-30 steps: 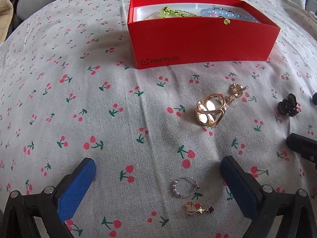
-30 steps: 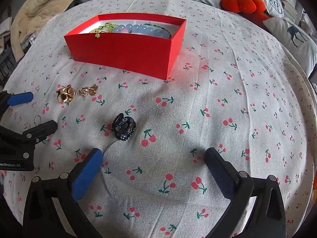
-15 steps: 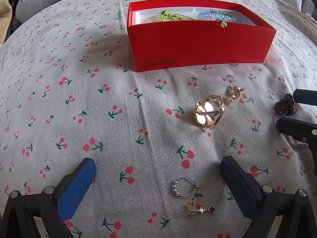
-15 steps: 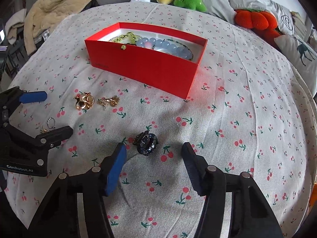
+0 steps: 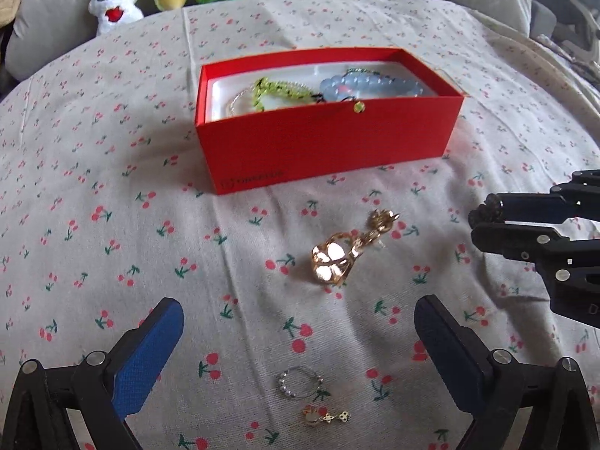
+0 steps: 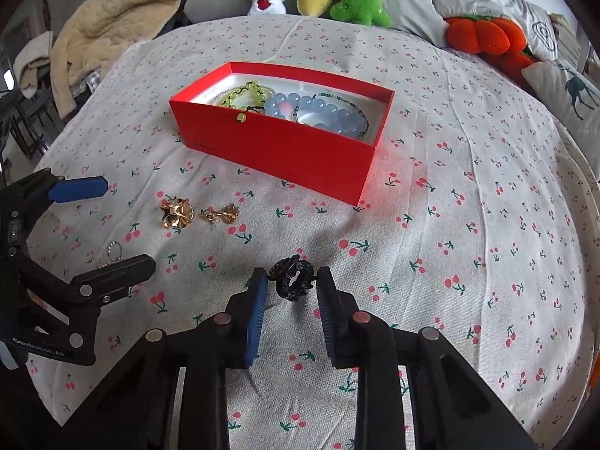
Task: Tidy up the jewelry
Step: 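Grasp the black hair clip with the right tool while the left grasps the gold flower earring, then lift the clip and flower earring and carry both over the red box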
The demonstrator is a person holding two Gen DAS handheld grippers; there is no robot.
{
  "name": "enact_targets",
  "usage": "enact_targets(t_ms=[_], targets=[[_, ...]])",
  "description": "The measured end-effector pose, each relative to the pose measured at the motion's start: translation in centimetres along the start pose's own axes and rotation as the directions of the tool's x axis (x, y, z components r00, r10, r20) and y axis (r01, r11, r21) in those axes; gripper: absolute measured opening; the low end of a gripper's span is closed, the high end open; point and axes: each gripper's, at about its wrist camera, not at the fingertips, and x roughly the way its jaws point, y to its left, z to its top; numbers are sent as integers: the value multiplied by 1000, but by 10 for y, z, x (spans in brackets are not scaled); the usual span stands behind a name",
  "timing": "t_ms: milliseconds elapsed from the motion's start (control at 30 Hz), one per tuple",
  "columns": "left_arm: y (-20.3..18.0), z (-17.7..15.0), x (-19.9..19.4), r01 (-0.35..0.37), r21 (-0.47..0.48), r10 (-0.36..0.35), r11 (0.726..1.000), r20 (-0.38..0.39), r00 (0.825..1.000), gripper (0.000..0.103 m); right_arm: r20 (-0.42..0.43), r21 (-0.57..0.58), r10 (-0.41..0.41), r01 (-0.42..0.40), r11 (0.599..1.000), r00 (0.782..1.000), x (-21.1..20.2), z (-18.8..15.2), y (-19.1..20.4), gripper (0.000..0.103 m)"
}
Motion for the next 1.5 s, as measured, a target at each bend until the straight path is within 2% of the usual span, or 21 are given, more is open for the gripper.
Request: enact_targets(t_ms=[100,333,667,800,867,933,1500], targets=[[-5,7,2,1,17,-1,1000,6,1000,93,6,32,16,-16,999,1000,-7,3,-4,29],[-8,12,21,60,-11,-61,998,-68,996,70,-6,80,30,-29,996,1000,-14,4,-13,29],[-6,16,32,22,-27,-25,999,-92,995,44,-72,100,13,-6,995,997,-4,4,-21,29],[-5,17,33,18,-28,-20,999,-93,995,39,-83,119,15,-5,993,996,-2,6,-24,29],[-5,17,33,22,-32,-25,999,-91,996,26,-86,127,18,-7,992,996,-1,7,-26,29],[-4,17,32,28,-40,-32,999,-87,996,20,-85,132,19,-7,991,996,-1,9,-26,29],[17,15,16,92,-146,-102,985,-64,993,19,-74,156,29,-18,988,997,-6,17,-27,29]])
